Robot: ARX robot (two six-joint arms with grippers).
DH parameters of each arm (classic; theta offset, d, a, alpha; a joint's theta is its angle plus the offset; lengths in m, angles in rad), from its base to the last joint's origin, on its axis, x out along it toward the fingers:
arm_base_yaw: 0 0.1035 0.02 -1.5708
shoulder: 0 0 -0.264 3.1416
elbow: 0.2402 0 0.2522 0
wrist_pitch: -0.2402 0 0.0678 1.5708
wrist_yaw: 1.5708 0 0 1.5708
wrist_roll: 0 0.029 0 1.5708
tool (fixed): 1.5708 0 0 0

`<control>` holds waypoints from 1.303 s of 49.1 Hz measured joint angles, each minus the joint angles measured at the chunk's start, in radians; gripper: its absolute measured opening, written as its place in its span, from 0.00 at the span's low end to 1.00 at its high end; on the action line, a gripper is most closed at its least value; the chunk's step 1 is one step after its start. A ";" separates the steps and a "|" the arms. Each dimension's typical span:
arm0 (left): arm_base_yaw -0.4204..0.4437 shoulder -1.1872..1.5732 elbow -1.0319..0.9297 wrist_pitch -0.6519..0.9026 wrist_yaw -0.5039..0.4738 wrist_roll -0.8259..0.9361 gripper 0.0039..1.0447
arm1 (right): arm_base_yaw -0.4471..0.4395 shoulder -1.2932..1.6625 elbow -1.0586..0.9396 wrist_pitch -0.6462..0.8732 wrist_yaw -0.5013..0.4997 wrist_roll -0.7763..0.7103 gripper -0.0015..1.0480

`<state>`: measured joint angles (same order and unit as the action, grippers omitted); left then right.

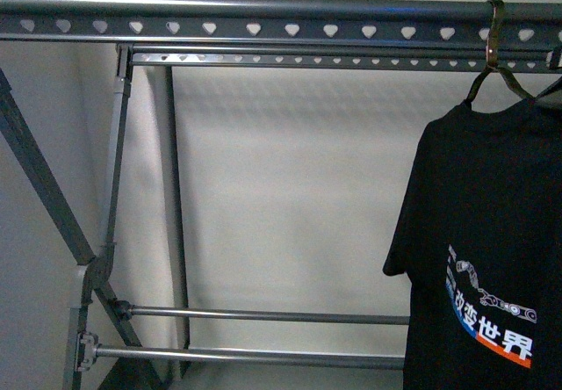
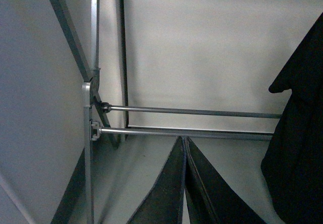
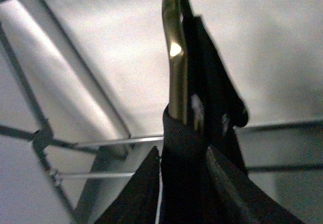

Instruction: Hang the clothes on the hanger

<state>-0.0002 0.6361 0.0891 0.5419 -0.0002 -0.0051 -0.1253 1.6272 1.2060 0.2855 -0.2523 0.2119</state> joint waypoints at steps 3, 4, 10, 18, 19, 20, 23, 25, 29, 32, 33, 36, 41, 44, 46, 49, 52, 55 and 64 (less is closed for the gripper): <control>0.000 -0.030 -0.011 -0.019 0.000 0.000 0.03 | 0.002 -0.069 -0.090 0.123 0.030 -0.006 0.42; 0.000 -0.040 -0.015 -0.025 0.000 0.000 0.03 | 0.002 -0.121 -0.146 0.192 0.045 -0.009 0.46; 0.000 -0.114 -0.037 -0.076 0.000 0.000 0.03 | -0.002 -0.456 -0.442 0.413 0.042 -0.012 0.72; 0.000 -0.173 -0.065 -0.093 0.000 0.000 0.03 | 0.026 -0.805 -0.744 0.394 0.055 -0.005 0.95; 0.000 -0.177 -0.071 -0.091 0.000 0.002 0.03 | 0.036 -0.854 -0.784 0.386 0.072 -0.011 0.94; 0.000 -0.182 -0.071 -0.095 0.000 0.001 0.03 | 0.051 -0.905 -0.812 0.374 0.092 -0.019 0.93; 0.000 -0.203 -0.071 -0.111 0.000 0.003 0.03 | 0.090 -1.038 -0.876 0.257 0.183 -0.066 0.89; 0.000 -0.223 -0.071 -0.130 -0.001 0.003 0.03 | 0.112 -1.189 -0.890 0.030 0.233 -0.124 0.81; 0.000 -0.267 -0.071 -0.167 -0.001 0.003 0.03 | 0.120 -1.415 -0.960 -0.253 0.245 -0.172 0.65; 0.000 -0.303 -0.071 -0.203 0.000 0.003 0.03 | 0.121 -1.464 -1.001 -0.325 0.248 -0.191 0.54; 0.000 -0.311 -0.071 -0.211 0.000 0.003 0.03 | 0.121 -1.472 -1.014 -0.326 0.248 -0.195 0.49; 0.000 -0.331 -0.071 -0.232 0.000 0.003 0.03 | 0.121 -1.485 -1.035 -0.325 0.249 -0.201 0.39; 0.000 -0.373 -0.071 -0.273 0.000 0.003 0.03 | 0.121 -1.513 -1.064 -0.316 0.248 -0.207 0.18; 0.000 -0.402 -0.071 -0.302 0.000 0.003 0.03 | 0.121 -1.529 -1.083 -0.309 0.248 -0.208 0.03; 0.000 -0.412 -0.071 -0.314 0.000 0.003 0.03 | 0.121 -1.534 -1.093 -0.308 0.249 -0.210 0.02; 0.000 -0.426 -0.071 -0.328 0.000 0.003 0.03 | 0.121 -1.540 -1.105 -0.307 0.249 -0.211 0.02; 0.000 -0.444 -0.071 -0.344 0.000 0.003 0.03 | 0.121 -1.550 -1.116 -0.303 0.249 -0.211 0.02; 0.000 -0.473 -0.071 -0.375 -0.001 0.003 0.03 | 0.121 -1.559 -1.126 -0.300 0.249 -0.211 0.02; 0.000 -0.629 -0.071 -0.537 0.000 0.003 0.03 | 0.121 -1.577 -1.148 -0.296 0.250 -0.211 0.02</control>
<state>-0.0002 0.0071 0.0181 0.0044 -0.0006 -0.0021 -0.0040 0.0505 0.0578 -0.0109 -0.0025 0.0013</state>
